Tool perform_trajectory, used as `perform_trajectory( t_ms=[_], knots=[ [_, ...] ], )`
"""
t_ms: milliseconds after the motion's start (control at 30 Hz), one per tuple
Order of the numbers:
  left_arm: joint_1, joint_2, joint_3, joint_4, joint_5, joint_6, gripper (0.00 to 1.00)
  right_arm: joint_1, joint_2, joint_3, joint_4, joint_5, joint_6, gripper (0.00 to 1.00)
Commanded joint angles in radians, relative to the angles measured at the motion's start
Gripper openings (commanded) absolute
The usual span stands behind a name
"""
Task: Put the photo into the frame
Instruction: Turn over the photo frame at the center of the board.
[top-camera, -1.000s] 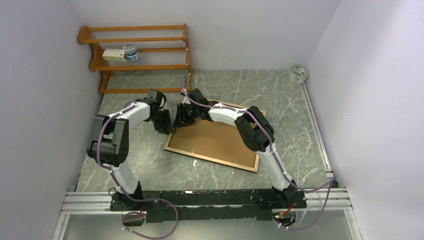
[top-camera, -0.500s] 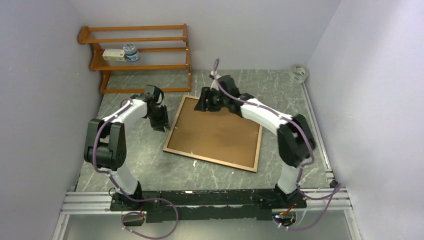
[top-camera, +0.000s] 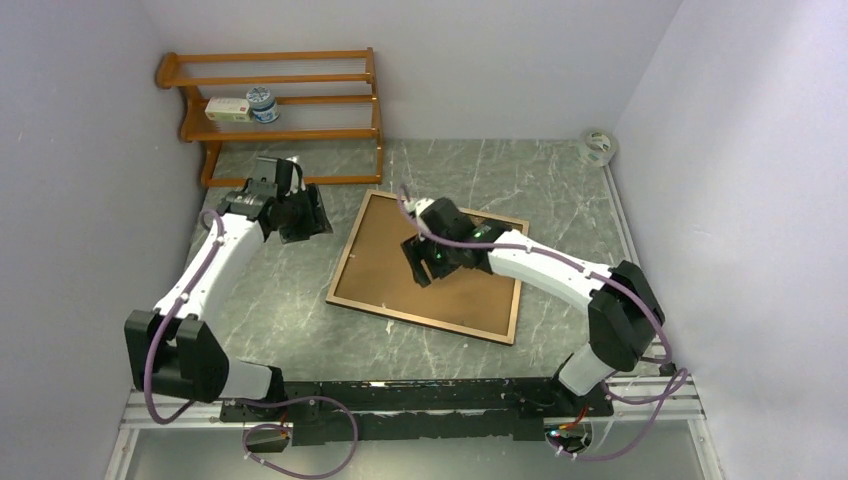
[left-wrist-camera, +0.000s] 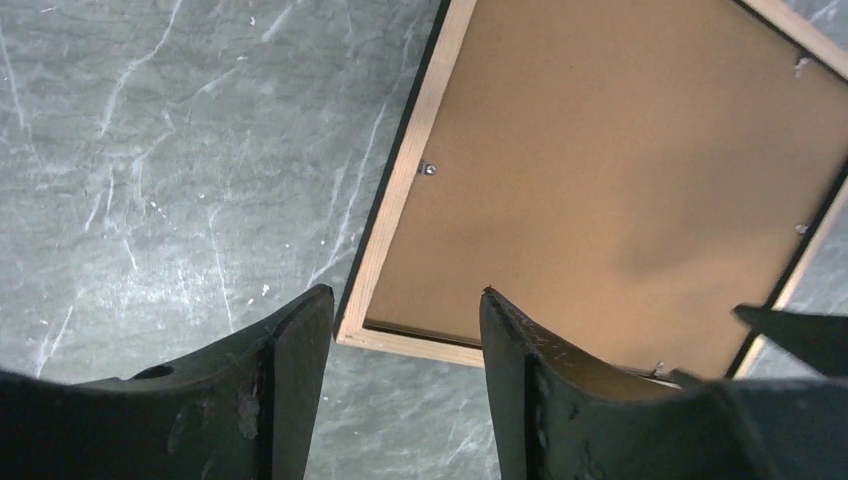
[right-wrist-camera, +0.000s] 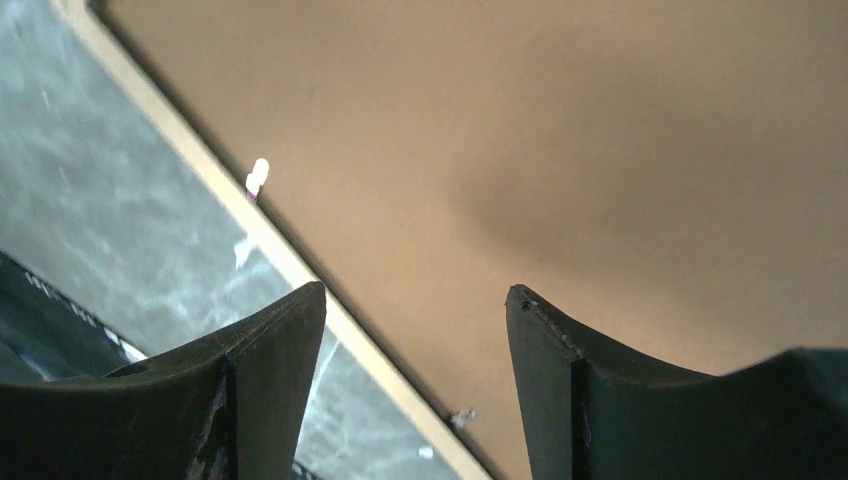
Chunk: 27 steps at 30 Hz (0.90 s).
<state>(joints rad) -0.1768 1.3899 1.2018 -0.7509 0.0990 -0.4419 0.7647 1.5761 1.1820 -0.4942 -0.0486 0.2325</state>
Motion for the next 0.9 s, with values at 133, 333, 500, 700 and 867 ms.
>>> perform_trajectory(
  t_ms=[133,333,500,700,867],
  knots=[
    [0.01,-0.173,-0.053,-0.038,0.045,-0.076,0.67,0.285,0.055,-0.012,-0.193,0.192,-0.094,0.69],
    [0.01,-0.254,-0.126,-0.082,0.069,-0.097,0.7,0.376,0.183,-0.013,-0.202,0.264,-0.137,0.61],
    [0.01,-0.301,-0.187,-0.108,0.08,-0.135,0.71,0.39,0.196,-0.013,-0.174,0.317,-0.171,0.61],
    [0.01,-0.306,-0.183,-0.128,0.007,-0.169,0.72,0.385,0.19,-0.036,-0.14,0.307,-0.214,0.62],
    [0.01,-0.287,-0.183,-0.128,0.003,-0.182,0.71,0.383,0.212,-0.014,-0.145,0.207,-0.217,0.55]
  ],
)
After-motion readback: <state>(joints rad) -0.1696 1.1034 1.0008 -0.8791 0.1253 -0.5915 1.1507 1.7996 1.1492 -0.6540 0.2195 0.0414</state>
